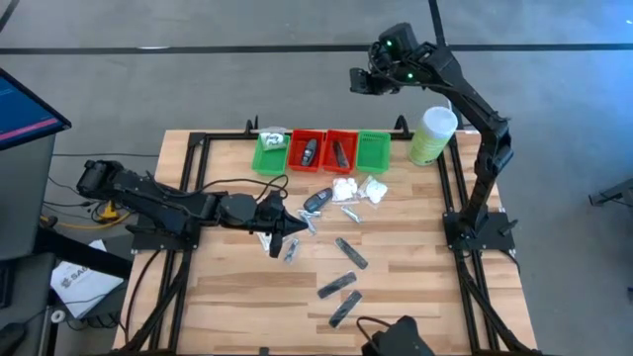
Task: Pick & Place Travel size toiletries
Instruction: Adjust the right green basket
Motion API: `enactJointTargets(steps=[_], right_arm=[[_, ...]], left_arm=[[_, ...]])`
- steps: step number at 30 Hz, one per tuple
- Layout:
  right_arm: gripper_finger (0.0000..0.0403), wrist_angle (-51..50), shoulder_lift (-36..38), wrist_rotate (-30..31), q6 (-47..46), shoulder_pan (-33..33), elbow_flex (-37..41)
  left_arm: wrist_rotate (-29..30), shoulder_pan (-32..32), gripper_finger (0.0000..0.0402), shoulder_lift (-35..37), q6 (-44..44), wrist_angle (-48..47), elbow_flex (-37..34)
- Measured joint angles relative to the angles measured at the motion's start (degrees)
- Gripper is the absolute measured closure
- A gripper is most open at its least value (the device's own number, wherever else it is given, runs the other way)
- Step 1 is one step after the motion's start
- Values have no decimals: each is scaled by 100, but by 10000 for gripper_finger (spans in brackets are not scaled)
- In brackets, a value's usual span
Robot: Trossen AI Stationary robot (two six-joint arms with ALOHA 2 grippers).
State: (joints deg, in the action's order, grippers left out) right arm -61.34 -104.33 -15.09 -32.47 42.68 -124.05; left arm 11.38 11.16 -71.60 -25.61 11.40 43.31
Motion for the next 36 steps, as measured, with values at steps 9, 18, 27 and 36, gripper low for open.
enactJointTargets(steps=[9,18,27,36], right_arm=[[403,-21,1,56,11,-7,33],[403,617,-4,346,-87,-414,1886],[403,2176,-9,642,-649,-552,3641],[403,2300,-904,465,-784,-652,3685]], left_arm=[[-4,2,400,-1,4,0,0],[78,1,400,-1,3,0,0],[96,96,400,-1,-165,0,0],[379,242,400,-1,-295,-4,0]])
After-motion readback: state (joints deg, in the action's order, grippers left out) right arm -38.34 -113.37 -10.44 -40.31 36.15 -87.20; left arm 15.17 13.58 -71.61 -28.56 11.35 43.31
